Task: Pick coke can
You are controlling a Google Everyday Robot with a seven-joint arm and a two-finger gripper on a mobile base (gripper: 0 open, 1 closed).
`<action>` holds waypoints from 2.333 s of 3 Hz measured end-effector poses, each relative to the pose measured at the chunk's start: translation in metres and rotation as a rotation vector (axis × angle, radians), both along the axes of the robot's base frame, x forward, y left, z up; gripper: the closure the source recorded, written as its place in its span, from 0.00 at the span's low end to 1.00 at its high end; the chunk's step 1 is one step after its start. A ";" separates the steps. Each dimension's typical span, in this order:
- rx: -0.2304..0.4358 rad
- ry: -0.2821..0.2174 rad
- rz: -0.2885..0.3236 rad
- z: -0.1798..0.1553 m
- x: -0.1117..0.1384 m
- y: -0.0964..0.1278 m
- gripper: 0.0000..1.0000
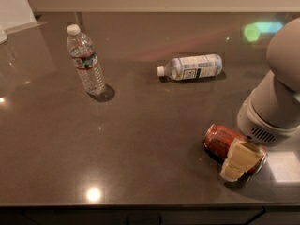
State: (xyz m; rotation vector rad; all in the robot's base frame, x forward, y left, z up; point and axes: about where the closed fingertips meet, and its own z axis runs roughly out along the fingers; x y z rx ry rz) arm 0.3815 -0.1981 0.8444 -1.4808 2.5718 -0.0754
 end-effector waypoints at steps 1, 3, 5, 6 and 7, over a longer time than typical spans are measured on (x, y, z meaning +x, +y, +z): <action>0.005 0.000 0.010 0.000 0.000 0.003 0.41; 0.053 -0.032 0.064 0.026 -0.004 0.016 0.87; 0.077 -0.095 0.194 0.094 0.008 0.043 1.00; 0.079 -0.131 0.241 0.128 0.019 0.052 1.00; 0.085 -0.180 0.285 0.160 0.022 0.059 1.00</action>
Offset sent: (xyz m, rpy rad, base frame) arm -0.0026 0.0116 0.0108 0.0434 -0.0081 0.0419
